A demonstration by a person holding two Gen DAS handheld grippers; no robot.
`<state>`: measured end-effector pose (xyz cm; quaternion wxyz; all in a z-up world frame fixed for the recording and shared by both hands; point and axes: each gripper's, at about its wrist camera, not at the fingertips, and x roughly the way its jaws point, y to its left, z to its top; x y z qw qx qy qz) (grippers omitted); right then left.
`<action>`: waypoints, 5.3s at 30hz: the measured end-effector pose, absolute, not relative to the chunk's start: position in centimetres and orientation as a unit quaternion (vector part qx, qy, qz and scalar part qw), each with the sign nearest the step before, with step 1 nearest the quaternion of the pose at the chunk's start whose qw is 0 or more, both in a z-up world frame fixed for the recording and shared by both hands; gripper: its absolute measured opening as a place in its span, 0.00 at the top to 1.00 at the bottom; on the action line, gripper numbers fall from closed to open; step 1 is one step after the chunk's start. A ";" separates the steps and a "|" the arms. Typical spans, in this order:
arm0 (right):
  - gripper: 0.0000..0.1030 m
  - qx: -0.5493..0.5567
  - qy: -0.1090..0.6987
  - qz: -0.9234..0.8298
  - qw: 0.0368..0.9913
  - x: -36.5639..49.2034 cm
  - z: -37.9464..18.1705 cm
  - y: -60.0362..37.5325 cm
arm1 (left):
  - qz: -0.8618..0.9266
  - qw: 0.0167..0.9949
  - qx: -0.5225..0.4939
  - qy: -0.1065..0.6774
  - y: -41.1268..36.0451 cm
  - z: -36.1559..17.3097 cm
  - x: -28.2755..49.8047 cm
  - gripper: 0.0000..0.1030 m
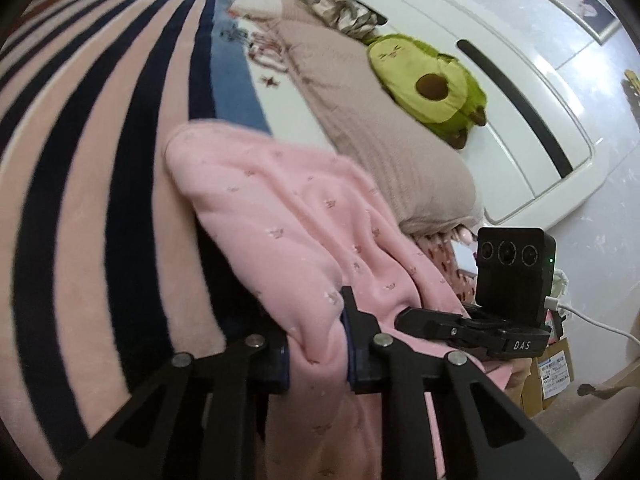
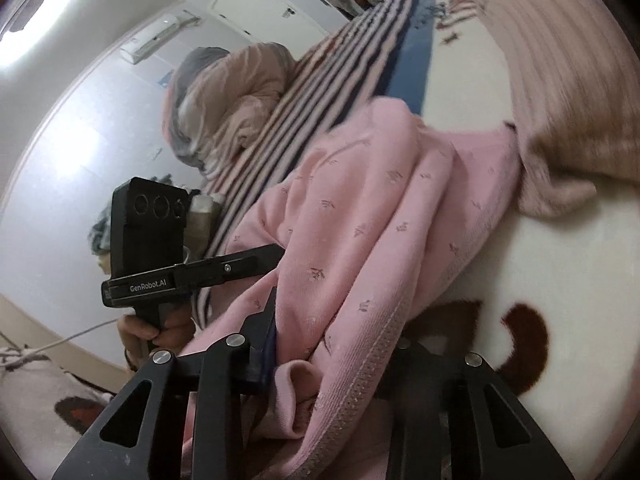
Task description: Fold small clothes
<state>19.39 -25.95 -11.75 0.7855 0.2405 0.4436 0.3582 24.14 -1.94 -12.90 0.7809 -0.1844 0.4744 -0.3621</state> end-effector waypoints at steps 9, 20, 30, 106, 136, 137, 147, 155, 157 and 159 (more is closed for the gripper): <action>0.74 0.198 0.384 0.402 0.807 19.6 -5.9 -22.9 | -0.353 0.833 -0.138 0.403 0.7 -5.4 22.6 0.85; 0.74 0.134 0.291 0.493 0.809 20.9 4.3 -14.0 | -0.280 0.917 -0.062 0.277 9.5 7.6 19.3 0.85; 0.74 0.053 0.182 0.615 0.766 19.6 15.3 -0.1 | -0.139 0.979 -0.017 0.150 21.5 19.3 10.7 0.85; 0.73 -0.205 0.172 0.629 0.730 30.1 7.4 25.4 | 0.082 0.949 -0.099 0.289 47.3 9.2 15.5 0.67; 0.43 -0.106 0.212 0.598 0.766 26.3 10.6 12.4 | 0.193 0.958 0.026 0.210 38.1 15.2 10.9 0.19; 0.43 -0.102 0.212 0.596 0.768 26.0 10.6 11.9 | 0.197 0.958 0.029 0.205 37.7 15.3 10.6 0.18; 0.34 -0.048 0.214 0.555 0.803 23.5 10.1 4.3 | 0.183 0.971 0.045 0.144 30.9 15.8 9.1 0.08; 0.11 -0.040 0.182 0.458 0.869 19.8 10.0 -4.3 | 0.134 0.986 0.020 0.099 22.7 14.8 9.7 0.02; 0.07 -0.037 0.172 0.424 0.888 18.5 9.9 -6.9 | 0.114 0.989 0.009 0.096 20.4 14.0 10.3 0.01; 0.05 -0.032 0.168 0.394 0.903 17.5 9.6 -9.2 | 0.101 0.990 0.001 0.096 18.5 13.2 10.8 0.01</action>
